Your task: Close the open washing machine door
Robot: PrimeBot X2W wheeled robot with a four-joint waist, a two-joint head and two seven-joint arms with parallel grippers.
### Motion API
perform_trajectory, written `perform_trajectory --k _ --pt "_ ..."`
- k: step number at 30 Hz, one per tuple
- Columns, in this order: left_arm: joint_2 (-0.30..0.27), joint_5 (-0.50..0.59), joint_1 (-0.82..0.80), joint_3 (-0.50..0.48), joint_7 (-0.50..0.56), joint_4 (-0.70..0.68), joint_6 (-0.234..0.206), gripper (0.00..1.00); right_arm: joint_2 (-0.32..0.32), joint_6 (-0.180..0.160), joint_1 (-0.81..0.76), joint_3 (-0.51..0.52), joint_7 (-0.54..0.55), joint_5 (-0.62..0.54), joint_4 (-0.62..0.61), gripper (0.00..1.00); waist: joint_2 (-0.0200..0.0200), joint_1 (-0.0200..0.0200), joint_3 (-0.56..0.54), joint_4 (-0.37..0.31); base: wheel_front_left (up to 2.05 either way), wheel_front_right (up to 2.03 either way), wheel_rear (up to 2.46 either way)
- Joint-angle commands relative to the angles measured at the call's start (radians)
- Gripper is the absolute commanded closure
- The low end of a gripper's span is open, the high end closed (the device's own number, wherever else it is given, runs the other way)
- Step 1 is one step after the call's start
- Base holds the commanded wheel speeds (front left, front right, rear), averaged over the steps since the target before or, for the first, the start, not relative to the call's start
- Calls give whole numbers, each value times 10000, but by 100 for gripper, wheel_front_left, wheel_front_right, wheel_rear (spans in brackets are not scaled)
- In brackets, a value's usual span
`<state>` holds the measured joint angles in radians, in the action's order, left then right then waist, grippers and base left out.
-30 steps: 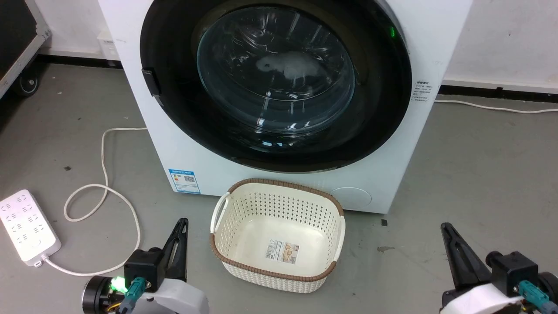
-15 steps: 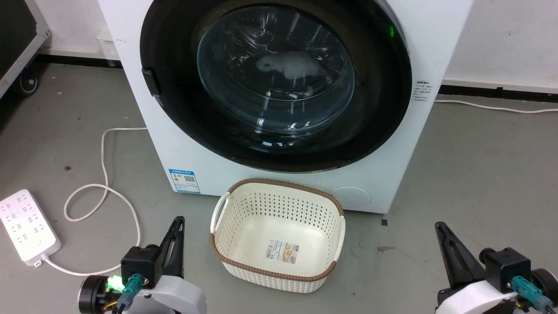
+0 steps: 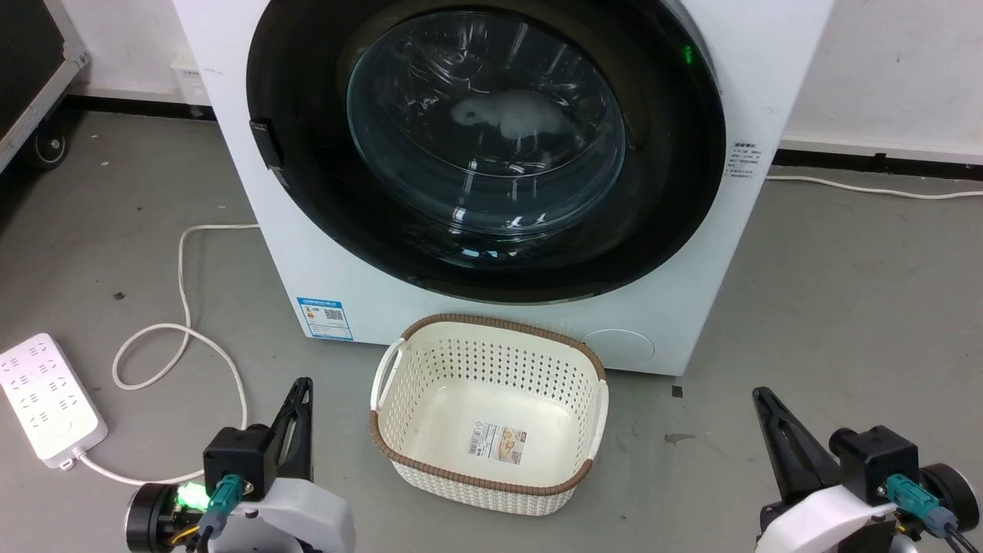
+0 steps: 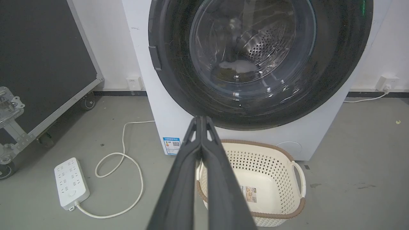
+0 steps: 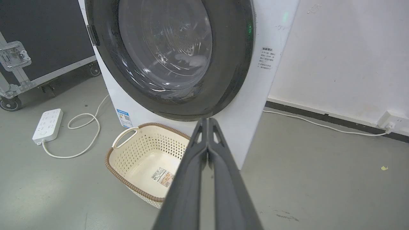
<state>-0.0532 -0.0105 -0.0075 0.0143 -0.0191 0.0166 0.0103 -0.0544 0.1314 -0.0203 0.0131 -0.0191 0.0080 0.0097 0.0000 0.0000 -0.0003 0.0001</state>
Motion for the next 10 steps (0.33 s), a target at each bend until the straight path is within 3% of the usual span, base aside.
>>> perform_trajectory --k 1,10 --pt "11 55 71 -55 36 -65 -69 100 39 -7 158 -41 36 -68 -75 100 0 0 0 0 0 0 0" --pt "30 105 75 -143 191 -166 -103 100 41 -7 203 -131 191 -80 -97 100 0 0 3 -1 0 0 0"
